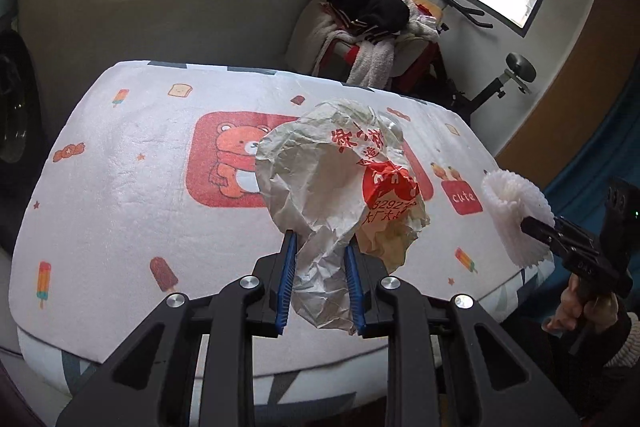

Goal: Collect trash
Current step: 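Drop the plastic bag into the pink bin with the left gripper while the right carries the sleeve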

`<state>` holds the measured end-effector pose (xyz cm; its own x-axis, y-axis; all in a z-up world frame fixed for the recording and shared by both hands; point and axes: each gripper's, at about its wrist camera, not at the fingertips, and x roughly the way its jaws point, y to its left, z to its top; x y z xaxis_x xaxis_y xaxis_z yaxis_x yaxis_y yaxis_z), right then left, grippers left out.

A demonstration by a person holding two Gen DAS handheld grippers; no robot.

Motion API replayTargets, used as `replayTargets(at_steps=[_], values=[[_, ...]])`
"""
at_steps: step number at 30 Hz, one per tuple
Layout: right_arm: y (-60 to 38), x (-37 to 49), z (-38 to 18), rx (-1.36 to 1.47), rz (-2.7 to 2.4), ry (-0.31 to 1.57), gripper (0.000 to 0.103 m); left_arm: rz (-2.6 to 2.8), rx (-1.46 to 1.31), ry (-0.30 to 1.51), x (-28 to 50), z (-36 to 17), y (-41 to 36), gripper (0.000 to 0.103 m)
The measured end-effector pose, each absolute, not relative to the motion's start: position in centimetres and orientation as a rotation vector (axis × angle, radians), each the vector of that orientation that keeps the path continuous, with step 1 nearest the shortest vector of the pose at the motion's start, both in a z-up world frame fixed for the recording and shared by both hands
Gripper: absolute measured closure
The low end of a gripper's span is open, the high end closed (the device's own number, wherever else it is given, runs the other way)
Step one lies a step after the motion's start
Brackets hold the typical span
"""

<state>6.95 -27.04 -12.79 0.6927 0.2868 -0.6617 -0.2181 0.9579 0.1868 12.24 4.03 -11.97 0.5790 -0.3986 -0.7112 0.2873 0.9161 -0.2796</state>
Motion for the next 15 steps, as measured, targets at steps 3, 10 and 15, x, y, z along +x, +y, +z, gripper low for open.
replayTargets(at_steps=[3, 10, 15], values=[[-27.1, 5.7, -12.3, 0.099, 0.278, 0.749, 0.062, -0.430, -0.139, 0.867, 9.0, -12.3, 3.5, 0.079], [-27.1, 3.1, -11.7, 0.084, 0.276, 0.741, 0.062, -0.509, -0.101, 0.899, 2.2, -14.4, 1.7, 0.079], [-26.8, 2.0, -11.7, 0.089, 0.277, 0.740, 0.062, -0.556, -0.032, 0.943, -1.4, -16.6, 0.0, 0.079]])
